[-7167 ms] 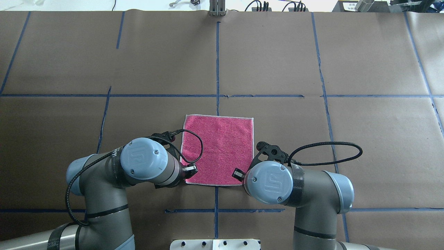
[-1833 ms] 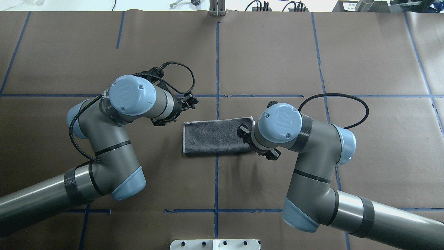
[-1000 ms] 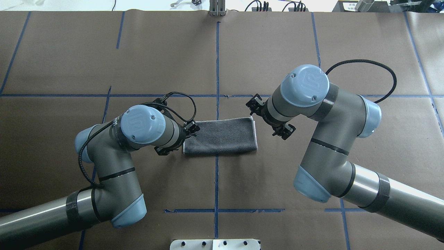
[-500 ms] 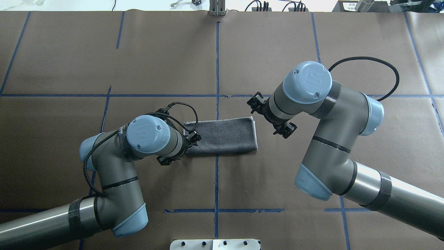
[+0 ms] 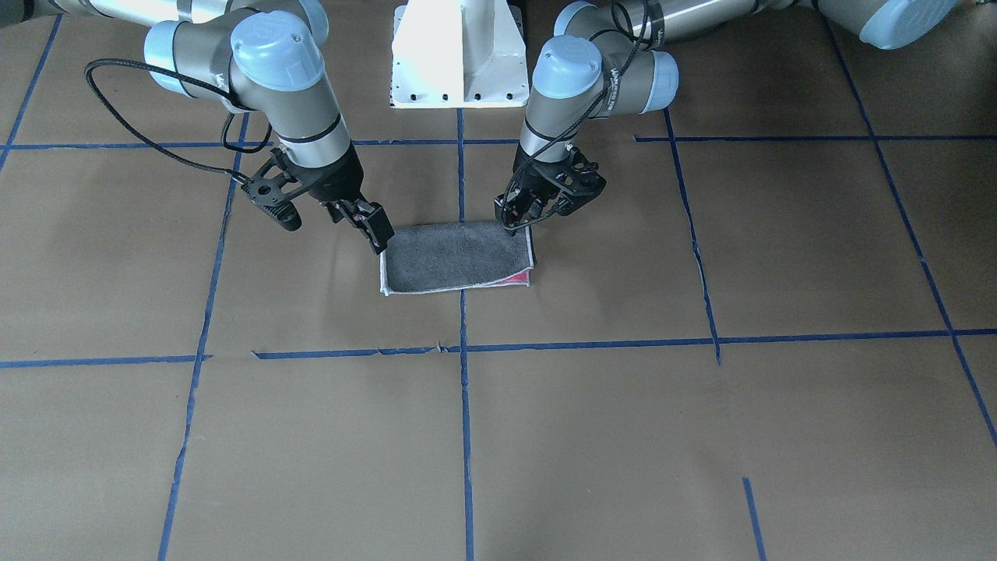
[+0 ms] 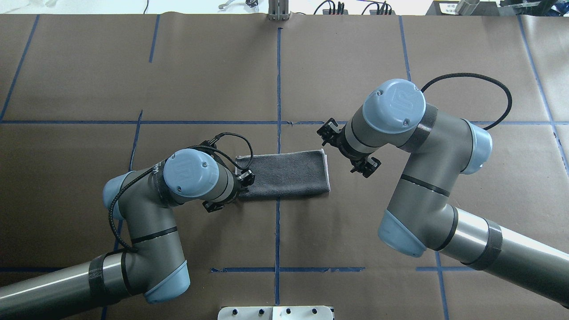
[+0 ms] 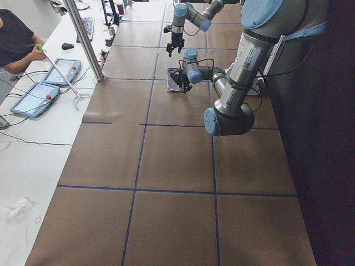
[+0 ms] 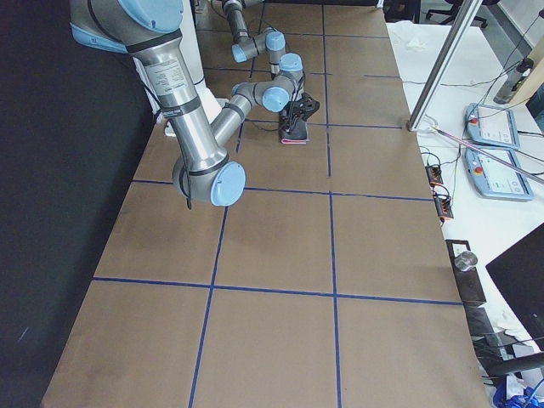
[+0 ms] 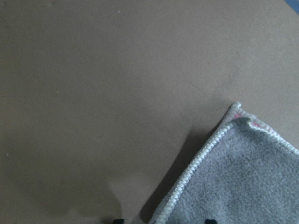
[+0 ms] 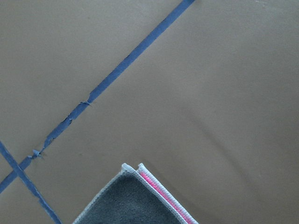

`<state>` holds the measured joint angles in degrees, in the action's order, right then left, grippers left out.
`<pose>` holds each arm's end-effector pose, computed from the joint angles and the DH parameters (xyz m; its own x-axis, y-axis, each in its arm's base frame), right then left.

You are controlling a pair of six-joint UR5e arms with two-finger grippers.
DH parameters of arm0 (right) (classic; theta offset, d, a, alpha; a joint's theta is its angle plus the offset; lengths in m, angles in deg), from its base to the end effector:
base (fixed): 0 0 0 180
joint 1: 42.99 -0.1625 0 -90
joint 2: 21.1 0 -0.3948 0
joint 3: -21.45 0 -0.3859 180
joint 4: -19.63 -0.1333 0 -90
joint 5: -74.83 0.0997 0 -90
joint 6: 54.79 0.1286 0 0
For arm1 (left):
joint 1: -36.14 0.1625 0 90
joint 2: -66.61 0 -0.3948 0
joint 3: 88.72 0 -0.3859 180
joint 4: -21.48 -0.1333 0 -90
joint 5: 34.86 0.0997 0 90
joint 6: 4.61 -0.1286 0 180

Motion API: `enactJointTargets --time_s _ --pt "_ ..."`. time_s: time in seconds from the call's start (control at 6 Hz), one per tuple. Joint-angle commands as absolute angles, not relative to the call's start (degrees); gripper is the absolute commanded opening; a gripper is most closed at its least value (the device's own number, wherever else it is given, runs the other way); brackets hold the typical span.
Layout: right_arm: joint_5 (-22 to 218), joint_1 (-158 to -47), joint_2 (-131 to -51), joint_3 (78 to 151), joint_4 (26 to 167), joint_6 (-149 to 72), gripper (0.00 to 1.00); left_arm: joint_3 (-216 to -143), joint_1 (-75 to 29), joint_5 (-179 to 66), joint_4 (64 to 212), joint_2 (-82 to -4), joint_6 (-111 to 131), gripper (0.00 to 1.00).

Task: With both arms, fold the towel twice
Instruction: 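Grasp the folded strip's end with the left gripper while the right gripper withdraws, then fold the held strip end over toward the other end with the left gripper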

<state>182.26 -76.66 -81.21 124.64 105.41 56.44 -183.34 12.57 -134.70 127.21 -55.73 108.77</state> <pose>-0.4771 -0.4317 0.2511 0.4009 0.6822 0.6115 -0.5267 0.7178 -0.4555 0.5795 -0.3743 0.2615 0.4030 -0.6024 -0.6890 0.4677 0.7826 -0.4107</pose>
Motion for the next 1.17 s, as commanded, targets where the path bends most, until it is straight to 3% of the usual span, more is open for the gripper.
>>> enactJointTargets --time_s 0.0,0.5,0.83,1.0 --pt "182.3 -76.6 -81.1 124.5 105.4 56.4 1.0 -183.6 12.6 -134.6 127.2 -55.6 108.8 0.0" --pt "186.3 -80.8 -85.8 128.7 105.6 52.2 1.0 -184.4 10.4 -134.5 125.8 -57.7 107.9 0.0" --pt "189.2 -85.8 -92.1 131.2 105.5 46.1 1.0 -183.7 10.0 -134.3 124.2 -63.1 107.7 0.0" --pt "189.4 -86.7 -94.6 132.5 105.6 42.5 1.0 -180.0 10.2 -133.9 124.2 -67.8 107.7 0.0"
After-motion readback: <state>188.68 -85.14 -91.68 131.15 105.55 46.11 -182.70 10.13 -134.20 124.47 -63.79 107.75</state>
